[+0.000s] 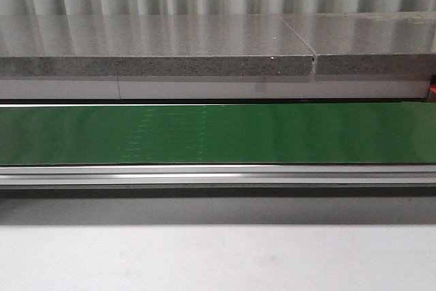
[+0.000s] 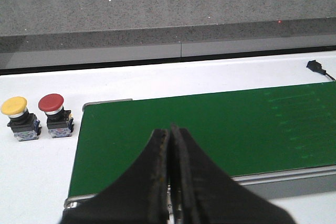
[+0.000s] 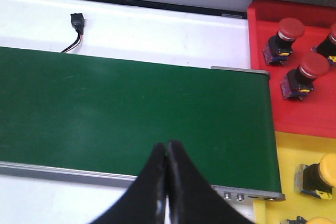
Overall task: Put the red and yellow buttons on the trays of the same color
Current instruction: 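Move the left gripper over the remaining red and yellow buttons, then lower the left gripper and grasp the red mushroom button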
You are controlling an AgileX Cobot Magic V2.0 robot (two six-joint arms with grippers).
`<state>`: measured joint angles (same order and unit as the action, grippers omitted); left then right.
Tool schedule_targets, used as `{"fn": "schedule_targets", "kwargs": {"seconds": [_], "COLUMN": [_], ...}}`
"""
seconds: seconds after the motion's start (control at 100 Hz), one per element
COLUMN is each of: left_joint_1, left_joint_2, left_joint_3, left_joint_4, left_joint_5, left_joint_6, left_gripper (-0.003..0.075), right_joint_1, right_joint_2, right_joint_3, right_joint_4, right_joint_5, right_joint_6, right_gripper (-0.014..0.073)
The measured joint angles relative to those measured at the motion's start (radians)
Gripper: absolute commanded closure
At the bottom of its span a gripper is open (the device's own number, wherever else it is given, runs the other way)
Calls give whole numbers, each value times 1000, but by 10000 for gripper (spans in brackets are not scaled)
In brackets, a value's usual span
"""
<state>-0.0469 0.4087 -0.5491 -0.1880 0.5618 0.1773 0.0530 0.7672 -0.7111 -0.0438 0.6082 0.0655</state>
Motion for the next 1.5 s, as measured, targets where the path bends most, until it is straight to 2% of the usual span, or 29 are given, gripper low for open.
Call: {"fn": "schedule_targets", "kwargs": {"seconds": [0.09, 0.24, 0.29, 0.33, 0.6, 0.81, 1.21, 1.5], "left_joint_1": [0, 0, 0, 0, 0, 59, 270, 329], "left_joint_2": [0, 0, 0, 0, 0, 93, 626, 950], "left_joint_3": [0, 0, 0, 0, 0, -60, -309, -486], "left_joint_4": [0, 0, 0, 0, -15, -5, -56, -81], "left_joint_5": [0, 4, 6, 6, -23, -59, -74, -74], "left_joint_6": [0, 0, 0, 0, -7, -156, -215, -217], "left_gripper": [535, 177, 108, 83, 82, 82, 82, 82], "right_joint_1": [0, 0, 0, 0, 0, 0, 0, 0], "right_joint_2": [0, 0, 0, 0, 0, 0, 0, 0], "right_joint_3": [0, 0, 0, 0, 0, 0, 0, 0], "right_joint_4": [0, 0, 0, 0, 0, 0, 0, 0], "right_joint_5": [0, 0, 0, 0, -2, -2, -5, -5], "right_joint_6": [0, 0, 0, 0, 0, 0, 0, 0], "right_gripper": [661, 661, 661, 661, 661, 661, 661, 661]}}
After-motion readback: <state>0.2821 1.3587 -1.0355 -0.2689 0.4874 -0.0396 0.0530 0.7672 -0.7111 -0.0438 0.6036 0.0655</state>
